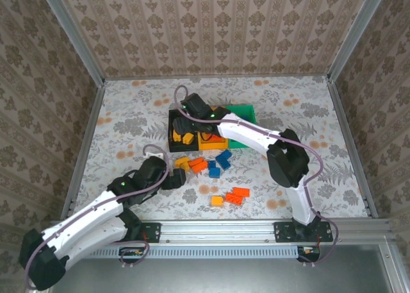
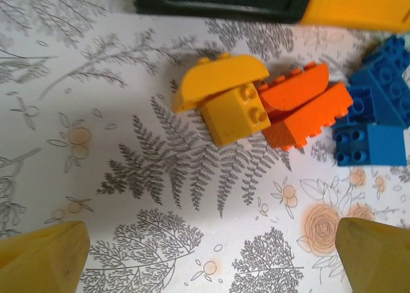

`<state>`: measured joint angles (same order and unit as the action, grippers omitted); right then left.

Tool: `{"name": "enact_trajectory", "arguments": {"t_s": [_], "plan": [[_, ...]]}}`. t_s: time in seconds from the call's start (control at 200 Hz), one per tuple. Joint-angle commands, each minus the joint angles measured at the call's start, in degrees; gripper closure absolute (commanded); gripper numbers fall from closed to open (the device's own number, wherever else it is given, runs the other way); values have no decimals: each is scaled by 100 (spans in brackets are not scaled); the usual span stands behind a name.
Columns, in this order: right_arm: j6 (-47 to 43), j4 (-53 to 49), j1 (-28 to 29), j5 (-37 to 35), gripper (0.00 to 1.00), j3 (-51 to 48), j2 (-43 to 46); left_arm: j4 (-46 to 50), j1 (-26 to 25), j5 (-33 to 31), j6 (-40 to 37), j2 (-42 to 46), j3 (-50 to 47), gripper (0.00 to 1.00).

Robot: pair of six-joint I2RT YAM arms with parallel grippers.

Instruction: Sort the legos into containers by color

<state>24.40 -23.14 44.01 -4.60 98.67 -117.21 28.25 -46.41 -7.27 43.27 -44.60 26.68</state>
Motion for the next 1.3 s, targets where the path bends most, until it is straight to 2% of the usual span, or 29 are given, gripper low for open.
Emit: {"name": "enact_trajectory", "arguments": {"t_s": [0.0, 0.12, 0.31, 0.445, 0.575, 0.825, 0.9, 1.01, 1.115, 1.295], "plan": [[211, 178, -123, -82, 23, -724, 915, -433, -289, 177, -316, -552, 465, 0], [392, 458, -312, -181, 22, -1903, 1784, -761, -820, 66, -513, -1585, 940, 1], [553, 684, -694, -252, 22, -3428, 3098, -1113, -1452, -265, -797, -3346, 1770, 11], [541, 649, -946, -319, 21, -4116, 3913, -1201, -1631, -432, -924, -4323, 2325, 16], [541, 624, -1147, -311, 20, -4562, 4492, -1144, -1708, -683, -999, -4888, 2695, 19], [460, 578, -1385, -287, 20, -4925, 5138, -910, -1705, -934, -926, -5401, 2964, 32], [444, 585, -1421, -304, 19, -4971, 5220, -901, -1713, -910, -934, -5491, 2999, 39], [451, 601, -1479, -305, 19, -5012, 5309, -871, -1735, -912, -951, -5447, 3013, 50], [451, 606, -1534, -283, 19, -5012, 5357, -750, -1815, -989, -926, -5312, 3015, 55], [500, 620, -1582, -252, 19, -5033, 5375, -384, -2053, -1136, -820, -4773, 3002, 57]]}}
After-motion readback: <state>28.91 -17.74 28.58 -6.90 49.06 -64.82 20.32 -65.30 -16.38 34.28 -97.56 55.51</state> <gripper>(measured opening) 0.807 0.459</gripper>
